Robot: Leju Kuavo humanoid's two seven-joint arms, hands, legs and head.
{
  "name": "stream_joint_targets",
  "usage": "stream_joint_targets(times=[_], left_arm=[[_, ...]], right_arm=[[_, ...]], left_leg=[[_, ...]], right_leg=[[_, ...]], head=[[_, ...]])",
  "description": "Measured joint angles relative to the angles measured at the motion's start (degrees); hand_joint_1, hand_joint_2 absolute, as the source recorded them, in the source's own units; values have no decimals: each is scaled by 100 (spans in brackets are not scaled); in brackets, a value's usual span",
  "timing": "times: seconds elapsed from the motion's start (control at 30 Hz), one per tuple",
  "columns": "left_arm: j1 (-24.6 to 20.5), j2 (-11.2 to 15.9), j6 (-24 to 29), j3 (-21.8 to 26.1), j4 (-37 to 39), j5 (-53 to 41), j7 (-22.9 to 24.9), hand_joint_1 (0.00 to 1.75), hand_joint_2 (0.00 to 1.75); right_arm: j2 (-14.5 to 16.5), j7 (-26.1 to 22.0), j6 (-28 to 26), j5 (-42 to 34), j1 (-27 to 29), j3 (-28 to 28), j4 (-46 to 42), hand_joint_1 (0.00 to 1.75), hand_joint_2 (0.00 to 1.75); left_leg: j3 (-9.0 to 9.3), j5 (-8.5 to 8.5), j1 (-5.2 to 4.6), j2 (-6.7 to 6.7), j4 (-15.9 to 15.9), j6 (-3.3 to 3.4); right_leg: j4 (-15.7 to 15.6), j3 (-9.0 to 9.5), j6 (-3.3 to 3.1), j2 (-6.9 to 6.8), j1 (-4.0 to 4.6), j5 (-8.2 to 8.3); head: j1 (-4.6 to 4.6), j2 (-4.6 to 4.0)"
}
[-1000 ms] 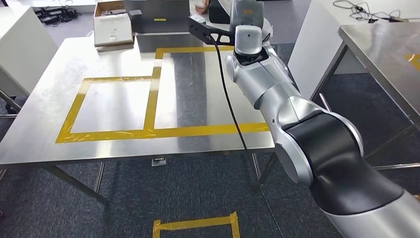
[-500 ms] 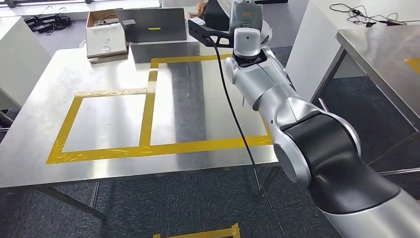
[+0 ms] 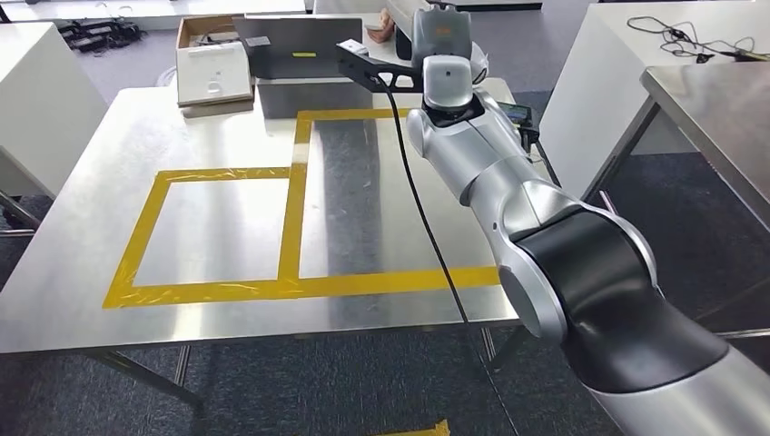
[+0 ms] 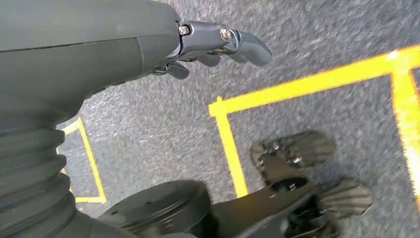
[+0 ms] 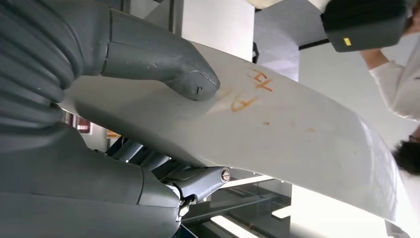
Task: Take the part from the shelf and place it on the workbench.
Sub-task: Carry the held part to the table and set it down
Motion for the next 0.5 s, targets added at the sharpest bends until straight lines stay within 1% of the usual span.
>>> stream_joint_targets(times=[0.03, 0.07, 0.1, 0.17, 0.2, 0.27, 0.5], left_arm=[[-7, -8, 3, 0, 1, -9, 0, 0, 175], [-11, -11, 5, 0, 1, -14, 0, 0, 175], [-7, -15, 5, 0, 3, -16, 1, 0, 175], [-5, -17, 5, 0, 5, -17, 2, 0, 175], [-10, -17, 5, 0, 5, -18, 1, 0, 175], [-17, -16, 5, 0, 4, -21, -1, 0, 175], [-15, -10, 5, 0, 3, -46, -21, 0, 175]], right_arm=[[8, -38, 11, 0, 1, 1, 1, 175, 175], [18, -72, 23, -1, 6, 2, 2, 175, 175], [33, -116, 31, 0, 23, 4, 4, 175, 175], [71, -199, 42, 2, 100, 10, 11, 175, 175], [96, -239, 47, 1, 163, 15, 15, 175, 175], [147, -299, 49, -12, 336, 26, 25, 175, 175], [322, -363, 23, -147, 1087, 55, 74, 175, 175]], left_leg=[[-6, -1, 4, 2, -4, -30], [11, -6, 14, 5, -27, -47], [37, -10, 18, 10, -49, -60], [98, -30, 19, 19, -88, -67], [106, -36, 20, 21, -93, -75], [122, -45, 19, 23, -109, -86], [137, -45, 28, 23, -133, -98]], right_leg=[[-72, 44, -5, -2, 5, -19], [-131, 86, 36, 5, 6, 5], [-154, 112, 58, 14, 5, 41], [-175, 140, 89, 33, 3, 40], [-169, 144, 72, 36, 4, 33], [-162, 148, 59, 37, 4, 17], [-153, 149, 43, 32, 5, 2]], head=[[-6, 0], [-1, 0], [-2, 0], [-5, 0], [-10, 0], [-14, 0], [-13, 0]])
